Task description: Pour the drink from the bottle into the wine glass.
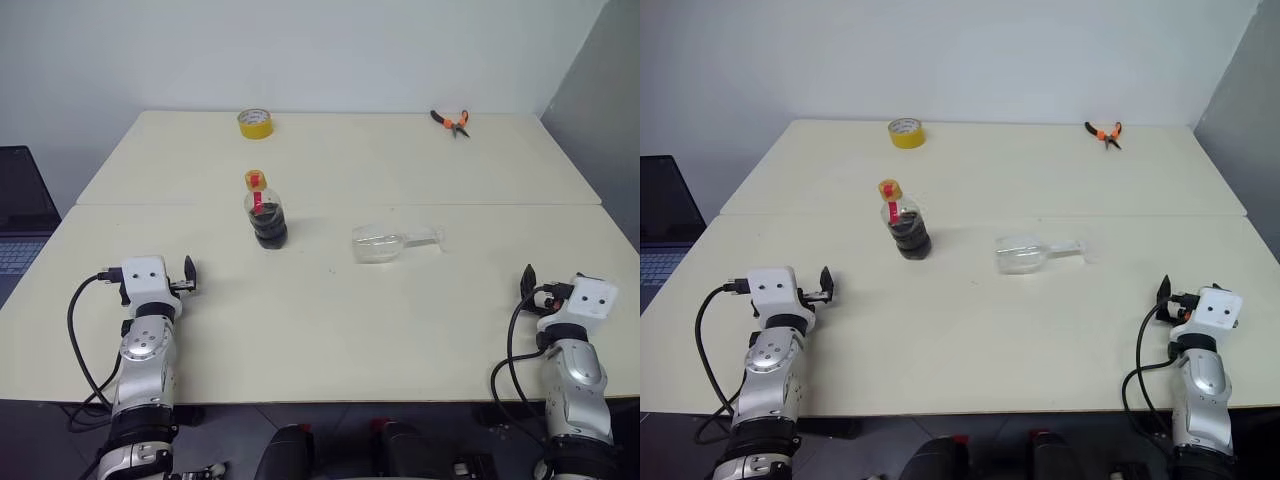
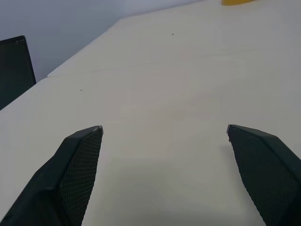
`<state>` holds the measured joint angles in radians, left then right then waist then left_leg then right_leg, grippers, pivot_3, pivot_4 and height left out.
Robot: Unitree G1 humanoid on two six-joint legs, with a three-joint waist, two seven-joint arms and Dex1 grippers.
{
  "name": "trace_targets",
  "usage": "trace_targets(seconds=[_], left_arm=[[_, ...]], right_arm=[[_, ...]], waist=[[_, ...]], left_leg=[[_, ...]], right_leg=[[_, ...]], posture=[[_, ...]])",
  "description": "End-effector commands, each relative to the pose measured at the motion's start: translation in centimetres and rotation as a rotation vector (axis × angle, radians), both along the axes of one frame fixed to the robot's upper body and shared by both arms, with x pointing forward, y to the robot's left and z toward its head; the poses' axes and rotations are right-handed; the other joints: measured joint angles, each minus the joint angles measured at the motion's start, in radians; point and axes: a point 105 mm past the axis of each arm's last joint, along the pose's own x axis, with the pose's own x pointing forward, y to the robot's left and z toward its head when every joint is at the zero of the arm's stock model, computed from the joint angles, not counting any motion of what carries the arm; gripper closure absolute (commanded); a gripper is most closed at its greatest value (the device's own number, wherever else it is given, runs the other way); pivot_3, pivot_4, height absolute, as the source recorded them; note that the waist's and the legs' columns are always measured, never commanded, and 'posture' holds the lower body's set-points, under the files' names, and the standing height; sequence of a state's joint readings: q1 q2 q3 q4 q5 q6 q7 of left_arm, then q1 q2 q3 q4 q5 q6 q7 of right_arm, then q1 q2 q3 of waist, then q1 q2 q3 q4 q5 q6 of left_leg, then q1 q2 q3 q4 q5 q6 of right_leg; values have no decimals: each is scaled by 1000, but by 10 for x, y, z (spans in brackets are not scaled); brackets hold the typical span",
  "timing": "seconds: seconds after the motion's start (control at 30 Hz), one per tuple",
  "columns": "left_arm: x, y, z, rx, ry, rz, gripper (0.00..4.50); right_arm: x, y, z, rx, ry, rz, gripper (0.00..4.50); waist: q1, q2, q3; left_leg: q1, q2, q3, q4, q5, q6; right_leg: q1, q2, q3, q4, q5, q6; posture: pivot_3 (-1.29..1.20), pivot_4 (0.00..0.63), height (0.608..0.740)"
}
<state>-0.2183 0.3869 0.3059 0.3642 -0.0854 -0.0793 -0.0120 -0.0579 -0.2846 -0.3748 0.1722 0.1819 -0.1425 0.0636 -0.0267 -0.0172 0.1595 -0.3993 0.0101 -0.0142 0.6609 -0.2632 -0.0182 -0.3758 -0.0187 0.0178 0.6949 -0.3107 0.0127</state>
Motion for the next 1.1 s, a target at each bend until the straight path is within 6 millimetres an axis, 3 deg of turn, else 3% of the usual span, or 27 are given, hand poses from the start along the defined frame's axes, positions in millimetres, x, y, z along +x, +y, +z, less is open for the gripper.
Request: trace_targets(seconds=[0.03, 0.4, 0.6, 0.73, 0.87, 0.97, 1.1], left_arm=[[4, -2, 18, 59, -58, -23, 17], [3, -4, 22, 30, -67, -58, 17], [6, -31, 33, 8, -91, -187, 17], [8, -67, 47, 24, -111, -374, 17], [6, -86, 53, 49, -118, -478, 17], [9, -97, 52, -32, -104, -542, 17], [15, -104, 48, -56, -75, -570, 17]], right_arm=[[-1, -5, 15, -13, -58, -9, 0], [-2, 11, 27, -46, -84, 80, 0], [-13, 74, 62, -56, -138, 465, 0], [-35, 141, 90, -88, -124, 835, 0], [-45, 168, 97, -136, -70, 998, 0], [-54, 189, 101, -168, -28, 1133, 0], [-64, 201, 104, -178, 12, 1241, 0]], waist=[[0, 0, 0], [0, 0, 0], [1, 0, 0], [1, 0, 0], [2, 0, 0], [3, -1, 0], [3, -2, 1]], left_leg=[[0, 0, 0, 0, 0, 0], [0, 0, 0, 0, 0, 0], [0, 0, -1, 0, 0, 0], [0, 0, -2, 0, 0, 0], [0, 0, -4, 0, 0, 0], [0, 0, -4, 0, 0, 0], [-1, 0, -5, 0, 0, 0]], right_leg=[[0, 0, 0, 0, 0, 0], [0, 0, 0, 0, 0, 0], [1, 0, -1, -1, 0, 0], [2, 0, -2, -3, 0, 0], [4, 0, -3, -5, 0, 0], [4, 0, -3, -5, 0, 0], [4, 0, -4, -6, 0, 0]], posture=[[0, 150, 740], [0, 150, 740], [0, 150, 740], [0, 150, 740], [0, 150, 740], [0, 150, 740], [0, 150, 740]])
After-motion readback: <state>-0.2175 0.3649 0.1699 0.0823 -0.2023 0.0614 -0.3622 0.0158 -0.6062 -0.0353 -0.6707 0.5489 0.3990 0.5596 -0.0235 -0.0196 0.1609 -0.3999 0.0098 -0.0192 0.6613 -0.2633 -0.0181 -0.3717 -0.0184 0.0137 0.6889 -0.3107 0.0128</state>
